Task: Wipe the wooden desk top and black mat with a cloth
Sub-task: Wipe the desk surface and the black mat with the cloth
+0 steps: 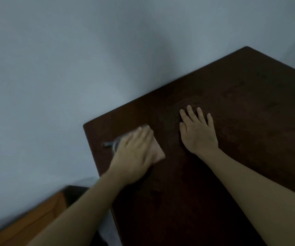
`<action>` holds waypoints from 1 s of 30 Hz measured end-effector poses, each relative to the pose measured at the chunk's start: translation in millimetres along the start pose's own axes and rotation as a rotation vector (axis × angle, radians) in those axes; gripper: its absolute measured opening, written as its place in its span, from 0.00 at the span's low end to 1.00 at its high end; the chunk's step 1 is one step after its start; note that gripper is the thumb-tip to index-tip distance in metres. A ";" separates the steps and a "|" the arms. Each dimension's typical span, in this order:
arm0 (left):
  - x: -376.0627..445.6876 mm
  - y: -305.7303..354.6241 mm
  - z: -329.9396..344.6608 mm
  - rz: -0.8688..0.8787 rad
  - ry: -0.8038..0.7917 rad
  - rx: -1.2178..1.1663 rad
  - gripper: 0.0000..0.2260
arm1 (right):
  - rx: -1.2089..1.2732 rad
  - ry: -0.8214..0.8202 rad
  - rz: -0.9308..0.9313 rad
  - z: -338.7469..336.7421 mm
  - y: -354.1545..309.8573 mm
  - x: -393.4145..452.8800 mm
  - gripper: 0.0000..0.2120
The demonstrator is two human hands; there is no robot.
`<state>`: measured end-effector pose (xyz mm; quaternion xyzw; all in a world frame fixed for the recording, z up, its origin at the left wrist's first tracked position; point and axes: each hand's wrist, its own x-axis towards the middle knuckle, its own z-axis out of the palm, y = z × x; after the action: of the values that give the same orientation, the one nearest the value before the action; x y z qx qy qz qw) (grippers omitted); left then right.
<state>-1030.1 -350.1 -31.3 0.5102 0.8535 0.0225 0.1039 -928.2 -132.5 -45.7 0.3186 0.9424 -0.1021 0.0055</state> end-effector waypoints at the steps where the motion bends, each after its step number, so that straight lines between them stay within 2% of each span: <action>1: -21.5 13.7 1.2 0.076 -0.047 -0.014 0.30 | 0.004 -0.006 0.001 -0.8 -0.1 -0.7 0.28; 4: -67.5 27.2 4.1 0.363 -0.129 0.014 0.28 | 0.007 0.001 -0.001 -0.7 0.2 -1.7 0.27; 6: -62.0 4.6 -1.4 0.461 -0.148 0.061 0.29 | 0.006 0.002 0.004 0.4 0.3 -1.5 0.27; 8: -32.8 -31.0 -5.4 0.390 -0.114 0.072 0.29 | 0.005 -0.001 0.007 1.4 0.5 0.6 0.27; 11: 14.6 -90.7 -10.0 0.075 0.044 0.076 0.30 | -0.003 0.009 0.011 1.8 0.8 2.7 0.27; 13: 29.6 -116.4 -7.4 -0.143 0.094 0.015 0.33 | -0.019 0.009 0.015 2.9 1.3 2.4 0.27; 15: 32.3 -120.8 -4.5 -0.236 0.107 -0.033 0.33 | -0.033 -0.002 0.012 3.1 0.8 3.4 0.27; 19: -5.0 -90.4 1.4 -0.154 0.124 0.017 0.33 | -0.029 0.002 0.018 3.5 -0.5 2.0 0.27; 21: -34.4 -62.2 1.3 -0.015 0.084 0.018 0.32 | -0.020 -0.001 0.018 3.0 -0.8 2.2 0.27; 23: -64.0 -35.0 6.6 0.158 -0.030 0.011 0.30 | -0.010 0.002 0.019 2.9 -0.9 2.2 0.27; 26: -62.2 -43.6 0.8 0.362 -0.084 0.041 0.29 | -0.009 0.007 0.018 2.8 0.3 3.1 0.27; 28: -35.8 -69.0 -1.2 0.323 -0.041 0.071 0.30 | -0.006 0.007 0.014 4.4 0.8 3.2 0.27; 30: 0.0 -93.2 -3.8 0.140 0.058 0.076 0.33 | 0.000 0.016 0.014 5.3 1.3 4.2 0.27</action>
<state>-1111.6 -394.4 -41.1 0.5715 0.8185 0.0118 0.0579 -931.1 -130.0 -51.5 0.3259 0.9401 -0.0996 -0.0015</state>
